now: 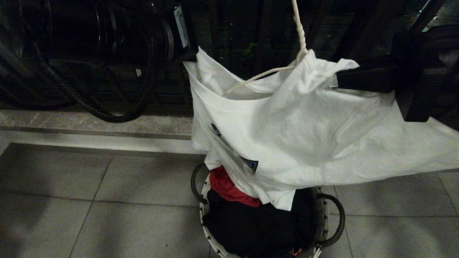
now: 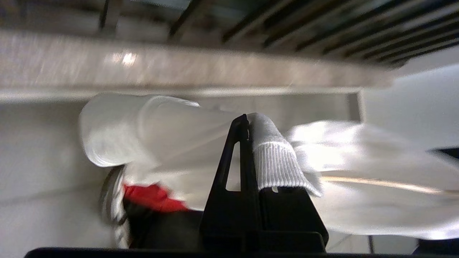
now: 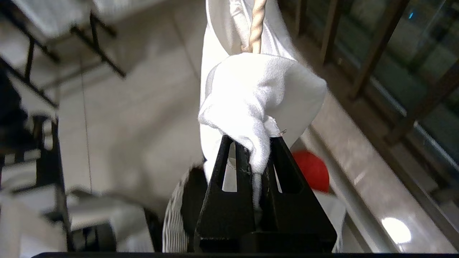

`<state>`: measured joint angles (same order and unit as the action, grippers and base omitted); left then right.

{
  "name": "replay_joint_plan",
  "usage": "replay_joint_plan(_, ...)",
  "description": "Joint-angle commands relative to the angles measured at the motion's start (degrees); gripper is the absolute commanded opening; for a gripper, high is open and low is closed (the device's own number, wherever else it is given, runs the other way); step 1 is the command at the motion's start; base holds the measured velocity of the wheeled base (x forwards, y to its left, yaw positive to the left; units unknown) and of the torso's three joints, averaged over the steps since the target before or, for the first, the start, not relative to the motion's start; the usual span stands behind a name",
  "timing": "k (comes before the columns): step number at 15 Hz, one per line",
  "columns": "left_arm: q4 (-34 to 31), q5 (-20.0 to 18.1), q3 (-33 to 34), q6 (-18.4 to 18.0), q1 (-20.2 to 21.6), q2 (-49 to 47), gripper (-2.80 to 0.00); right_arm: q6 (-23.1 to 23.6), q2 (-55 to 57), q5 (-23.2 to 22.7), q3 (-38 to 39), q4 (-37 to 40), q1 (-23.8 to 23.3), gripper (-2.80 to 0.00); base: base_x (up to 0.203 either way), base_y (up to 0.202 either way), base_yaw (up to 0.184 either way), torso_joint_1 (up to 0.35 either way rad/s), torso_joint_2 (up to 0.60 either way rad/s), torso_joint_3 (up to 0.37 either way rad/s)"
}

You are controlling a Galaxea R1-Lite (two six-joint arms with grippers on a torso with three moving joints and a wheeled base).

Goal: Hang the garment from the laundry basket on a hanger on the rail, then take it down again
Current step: Hang the clothes on the clothes rack

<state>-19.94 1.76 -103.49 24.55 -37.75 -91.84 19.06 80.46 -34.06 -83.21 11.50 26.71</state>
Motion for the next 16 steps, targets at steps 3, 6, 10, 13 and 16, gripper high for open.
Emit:
replay_joint_plan(3, -0.9, 0.2, -7.8, -2.9, -1.3, -2.2, -2.8, -2.8, 1.7, -0.2, 1.8, -6.7, 0.7, -2.8, 0.0, 0.0, 0.0, 0.0, 0.0, 0.0)
replay_joint_plan(6, -0.9, 4.0, -7.8, -5.1, -1.5, -2.9, -2.8, -3.1, 1.8, 0.0, 3.3, -11.2, 0.7, -2.8, 0.0, 0.0, 0.0, 0.0, 0.0, 0.0)
replay_joint_plan(10, -0.7, 14.1, -7.8, -7.7, -0.2, -5.2, -2.8, -2.6, 0.4, 0.4, 3.7, -11.1, -0.8, -2.8, 0.0, 0.0, 0.0, 0.0, 0.0, 0.0)
replay_joint_plan(13, -0.6, 16.7, -7.8, -8.2, 0.5, -5.4, -2.8, -2.5, -1.5, 0.4, 4.4, -10.3, -2.5, -2.8, 0.0, 0.0, 0.0, 0.0, 0.0, 0.0)
replay_joint_plan(16, -0.9, 17.1, -7.7, -8.1, 0.3, -4.8, -2.8, -1.5, -2.1, 0.8, 4.7, -8.7, -3.7, -2.8, 0.0, 0.0, 0.0, 0.0, 0.0, 0.0)
